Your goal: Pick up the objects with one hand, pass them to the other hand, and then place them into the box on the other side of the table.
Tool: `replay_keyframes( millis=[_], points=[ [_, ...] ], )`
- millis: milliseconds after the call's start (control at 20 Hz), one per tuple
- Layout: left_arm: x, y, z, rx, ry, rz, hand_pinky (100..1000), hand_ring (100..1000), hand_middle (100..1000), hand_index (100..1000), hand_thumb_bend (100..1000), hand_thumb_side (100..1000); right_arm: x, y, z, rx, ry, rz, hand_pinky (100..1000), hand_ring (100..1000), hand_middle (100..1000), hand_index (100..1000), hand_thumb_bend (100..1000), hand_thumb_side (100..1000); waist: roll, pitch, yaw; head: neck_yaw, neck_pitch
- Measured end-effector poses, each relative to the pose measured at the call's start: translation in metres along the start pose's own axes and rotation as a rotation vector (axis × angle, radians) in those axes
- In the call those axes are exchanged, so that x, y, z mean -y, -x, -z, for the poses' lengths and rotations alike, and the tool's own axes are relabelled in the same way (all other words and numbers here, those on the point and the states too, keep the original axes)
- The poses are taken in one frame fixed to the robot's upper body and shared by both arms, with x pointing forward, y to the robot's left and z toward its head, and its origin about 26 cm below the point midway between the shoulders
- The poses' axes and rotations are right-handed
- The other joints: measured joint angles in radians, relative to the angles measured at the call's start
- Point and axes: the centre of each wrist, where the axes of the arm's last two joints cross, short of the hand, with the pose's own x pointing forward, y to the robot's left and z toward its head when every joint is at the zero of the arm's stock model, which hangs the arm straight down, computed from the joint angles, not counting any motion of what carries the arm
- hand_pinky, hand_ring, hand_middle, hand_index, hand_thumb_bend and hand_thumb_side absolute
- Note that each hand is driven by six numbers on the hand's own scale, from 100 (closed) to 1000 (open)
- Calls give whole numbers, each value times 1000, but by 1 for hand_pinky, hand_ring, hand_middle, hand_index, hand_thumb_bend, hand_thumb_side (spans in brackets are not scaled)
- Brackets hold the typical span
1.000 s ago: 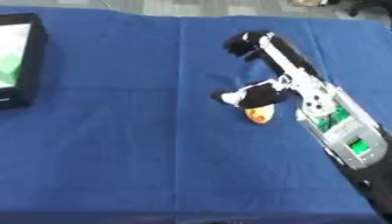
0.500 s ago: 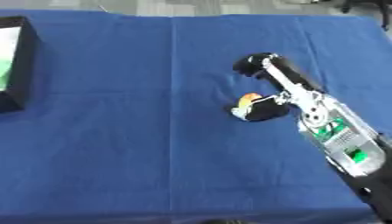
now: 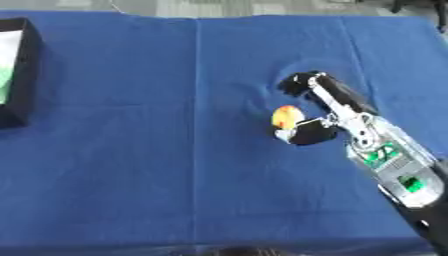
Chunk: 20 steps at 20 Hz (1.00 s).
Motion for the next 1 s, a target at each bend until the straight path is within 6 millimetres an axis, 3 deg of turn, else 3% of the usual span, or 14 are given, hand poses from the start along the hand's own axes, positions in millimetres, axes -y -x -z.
replay_keyframes(
  millis=[1000],
  points=[
    [4,3,-3,-12,12,5,783,752,766,711,154,690,3,22,0,-111,-62,-29,770,774,696,783,462,107,5,5,4,1,0]
  ],
)
